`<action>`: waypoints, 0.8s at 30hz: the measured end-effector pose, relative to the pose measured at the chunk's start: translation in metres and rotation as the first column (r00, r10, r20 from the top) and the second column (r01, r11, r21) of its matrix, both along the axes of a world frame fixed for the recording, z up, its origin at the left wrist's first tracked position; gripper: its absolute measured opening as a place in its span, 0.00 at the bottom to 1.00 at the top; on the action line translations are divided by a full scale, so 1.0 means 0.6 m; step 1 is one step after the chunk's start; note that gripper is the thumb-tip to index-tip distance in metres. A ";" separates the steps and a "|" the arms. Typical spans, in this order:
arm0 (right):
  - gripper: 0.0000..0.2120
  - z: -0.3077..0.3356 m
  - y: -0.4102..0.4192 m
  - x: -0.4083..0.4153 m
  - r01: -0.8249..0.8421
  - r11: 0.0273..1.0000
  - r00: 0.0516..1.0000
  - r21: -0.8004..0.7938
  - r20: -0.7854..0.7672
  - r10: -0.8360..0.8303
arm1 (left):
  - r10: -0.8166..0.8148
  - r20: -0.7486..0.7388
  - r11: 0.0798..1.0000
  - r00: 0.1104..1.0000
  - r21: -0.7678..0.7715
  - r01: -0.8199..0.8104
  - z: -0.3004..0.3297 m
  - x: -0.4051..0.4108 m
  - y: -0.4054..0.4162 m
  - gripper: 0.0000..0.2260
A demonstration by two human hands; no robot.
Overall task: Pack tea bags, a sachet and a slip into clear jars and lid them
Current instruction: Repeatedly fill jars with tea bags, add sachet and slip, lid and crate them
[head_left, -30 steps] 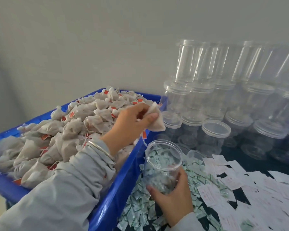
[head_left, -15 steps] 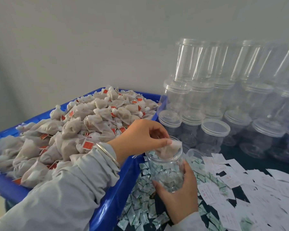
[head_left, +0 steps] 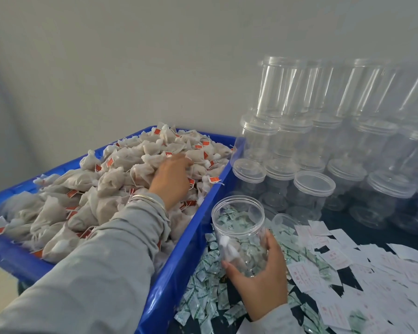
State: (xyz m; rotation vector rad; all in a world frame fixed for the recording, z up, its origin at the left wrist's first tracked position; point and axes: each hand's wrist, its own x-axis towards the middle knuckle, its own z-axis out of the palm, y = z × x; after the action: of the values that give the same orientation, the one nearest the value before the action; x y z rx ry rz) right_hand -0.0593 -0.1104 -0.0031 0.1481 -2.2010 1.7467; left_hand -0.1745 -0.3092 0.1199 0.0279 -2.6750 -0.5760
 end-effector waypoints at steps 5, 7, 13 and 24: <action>0.48 0.003 -0.002 0.003 0.011 0.999 1.000 0.041 -0.027 -0.010 | 0.063 0.158 0.958 0.985 -0.287 -0.015 -0.013 -0.008 0.009 0.32; 0.48 0.002 -0.001 0.005 0.007 0.999 0.999 0.047 -0.032 -0.006 | 0.083 0.139 0.966 0.987 -0.255 -0.045 -0.016 -0.008 0.012 0.31; 0.48 0.001 0.002 0.003 -0.011 0.999 1.000 0.032 -0.012 0.011 | 0.097 0.082 0.993 0.992 -0.068 -0.092 0.005 0.003 0.009 0.09; 0.48 -0.001 0.000 -0.005 -0.010 1.000 1.000 0.011 -0.001 0.010 | -0.495 -0.017 0.484 0.869 0.825 0.293 0.065 0.052 0.040 0.13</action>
State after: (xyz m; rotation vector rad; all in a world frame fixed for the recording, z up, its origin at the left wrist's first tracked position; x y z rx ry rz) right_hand -0.0624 -0.1104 -0.0039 0.1624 -2.2134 1.7393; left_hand -0.1434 -0.2850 0.1590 -0.3060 -2.3357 -2.0405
